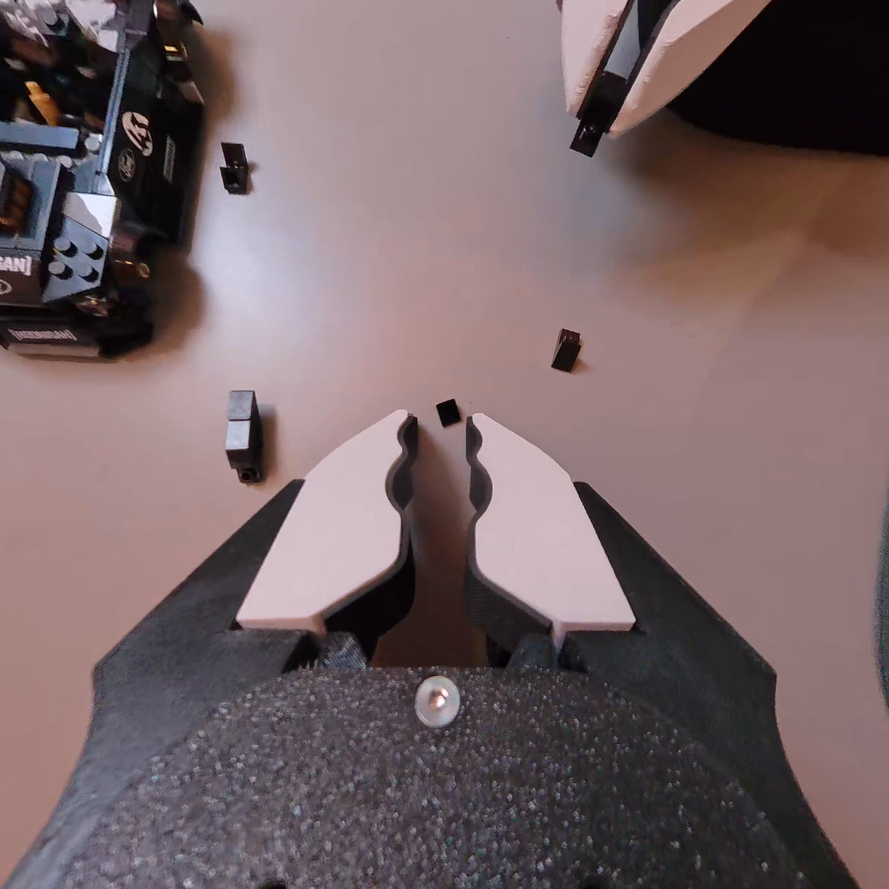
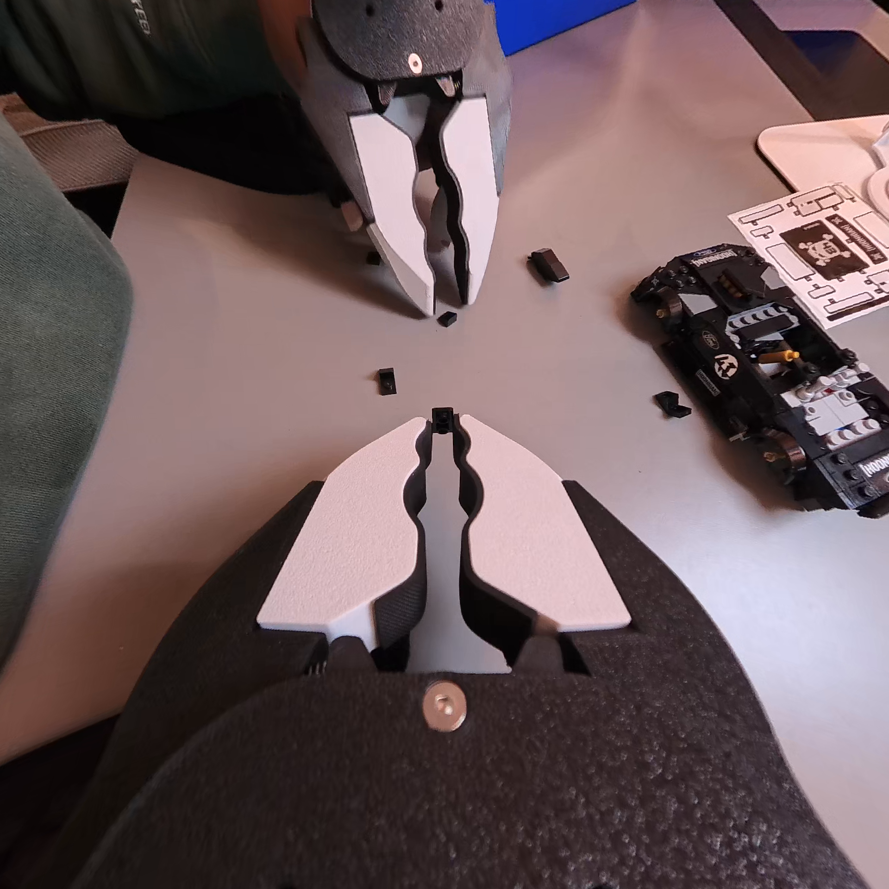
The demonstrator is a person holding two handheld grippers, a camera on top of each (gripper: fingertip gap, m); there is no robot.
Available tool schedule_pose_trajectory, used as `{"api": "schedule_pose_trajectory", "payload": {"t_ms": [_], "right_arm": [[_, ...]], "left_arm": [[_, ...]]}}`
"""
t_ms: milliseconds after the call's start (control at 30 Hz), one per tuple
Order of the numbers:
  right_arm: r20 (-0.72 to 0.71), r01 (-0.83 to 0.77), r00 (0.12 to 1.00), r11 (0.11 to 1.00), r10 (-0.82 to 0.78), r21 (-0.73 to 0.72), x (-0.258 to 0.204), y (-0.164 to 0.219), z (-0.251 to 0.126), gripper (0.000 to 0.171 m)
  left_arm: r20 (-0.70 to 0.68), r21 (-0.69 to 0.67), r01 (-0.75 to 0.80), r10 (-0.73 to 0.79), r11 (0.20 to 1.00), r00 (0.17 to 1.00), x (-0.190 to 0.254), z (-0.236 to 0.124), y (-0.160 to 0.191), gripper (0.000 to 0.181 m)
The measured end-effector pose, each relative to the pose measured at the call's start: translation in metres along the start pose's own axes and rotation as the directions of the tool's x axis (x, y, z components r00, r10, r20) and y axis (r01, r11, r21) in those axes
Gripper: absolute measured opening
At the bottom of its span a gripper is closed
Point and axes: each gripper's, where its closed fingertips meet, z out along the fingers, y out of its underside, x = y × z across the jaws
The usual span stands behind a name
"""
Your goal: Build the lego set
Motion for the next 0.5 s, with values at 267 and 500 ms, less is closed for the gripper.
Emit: {"api": "schedule_pose_trajectory", "payload": {"t_ms": [267, 500], "right_arm": [[0.001, -0.028, 1.0, 0.999, 0.028, -0.027, 0.002, 0.006, 0.007, 0.008], [-0.006, -0.026, 1.0, 0.995, 0.026, -0.094, 0.004, 0.014, 0.02, 0.008]], "left_arm": [[0.023, -0.043, 0.011, -0.01, 0.999, 1.0, 0.001, 0.003, -0.001, 0.014], [0.047, -0.046, 0.051, -0.049, 0.998, 0.998, 0.001, 0.003, -0.001, 0.015]]}}
